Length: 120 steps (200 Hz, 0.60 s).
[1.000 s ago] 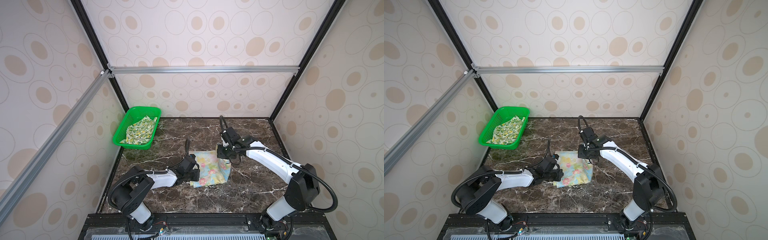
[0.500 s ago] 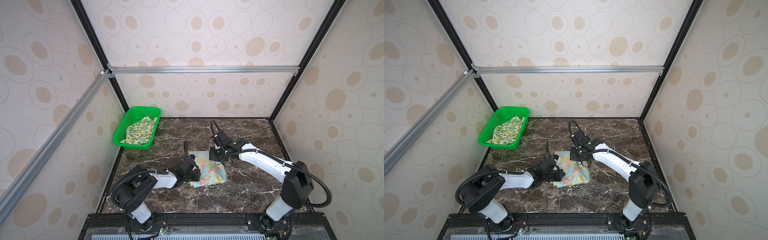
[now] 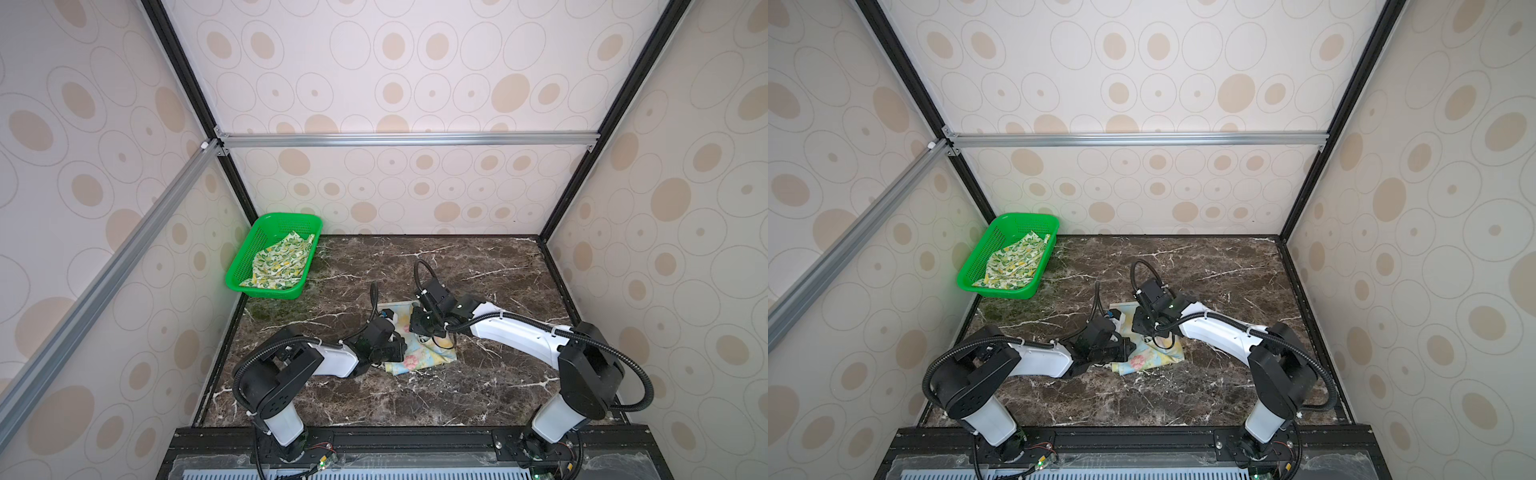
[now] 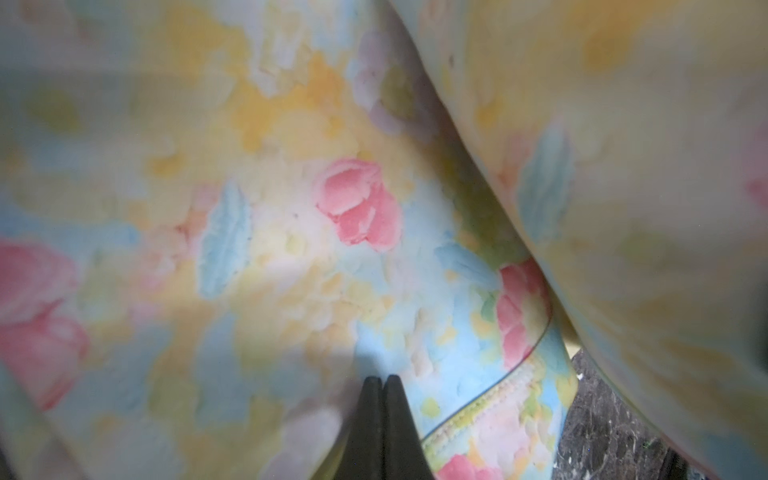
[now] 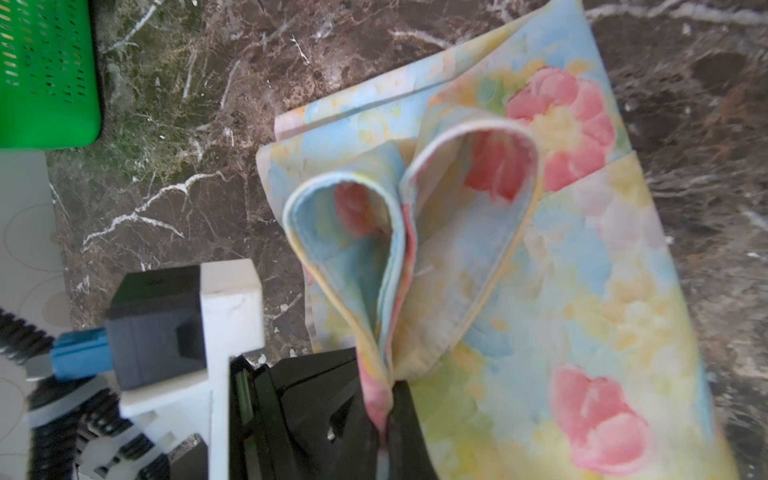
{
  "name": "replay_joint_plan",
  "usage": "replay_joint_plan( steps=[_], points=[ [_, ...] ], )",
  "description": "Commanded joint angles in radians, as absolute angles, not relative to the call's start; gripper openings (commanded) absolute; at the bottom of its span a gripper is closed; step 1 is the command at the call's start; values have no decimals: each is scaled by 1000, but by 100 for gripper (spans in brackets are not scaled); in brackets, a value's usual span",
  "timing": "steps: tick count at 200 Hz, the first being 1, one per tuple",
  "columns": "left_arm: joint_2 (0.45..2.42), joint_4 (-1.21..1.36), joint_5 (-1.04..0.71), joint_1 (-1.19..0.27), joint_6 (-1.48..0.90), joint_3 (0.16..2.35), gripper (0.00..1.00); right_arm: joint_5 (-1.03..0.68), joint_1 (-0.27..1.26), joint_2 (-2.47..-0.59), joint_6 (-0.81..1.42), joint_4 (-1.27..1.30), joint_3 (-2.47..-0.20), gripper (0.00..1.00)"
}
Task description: Fold and stack the skirts
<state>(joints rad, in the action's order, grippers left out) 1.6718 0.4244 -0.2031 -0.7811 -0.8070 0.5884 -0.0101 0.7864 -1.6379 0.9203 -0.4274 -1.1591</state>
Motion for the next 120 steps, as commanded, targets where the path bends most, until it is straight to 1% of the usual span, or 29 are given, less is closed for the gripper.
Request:
replay_joint_plan(
  steps=[1, 36, 61, 90, 120],
  points=[
    [1637, 313, -166, -793, -801, 620, 0, 16, 798, -1623, 956, -371, -1154, 0],
    [1507, 100, -77, -791, -749, 660, 0, 26, 797, -1637, 946, -365, -1154, 0],
    [1436, 7, -21, -787, -716, 657, 0, 28, 797, -1652, 943, -365, -1164, 0],
    [1413, 21, -30, -783, -717, 610, 0, 32, 797, -1660, 939, -366, -1170, 0],
    [1423, 88, -52, -781, -736, 562, 0, 37, 797, -1665, 931, -383, -1184, 0]
  ],
)
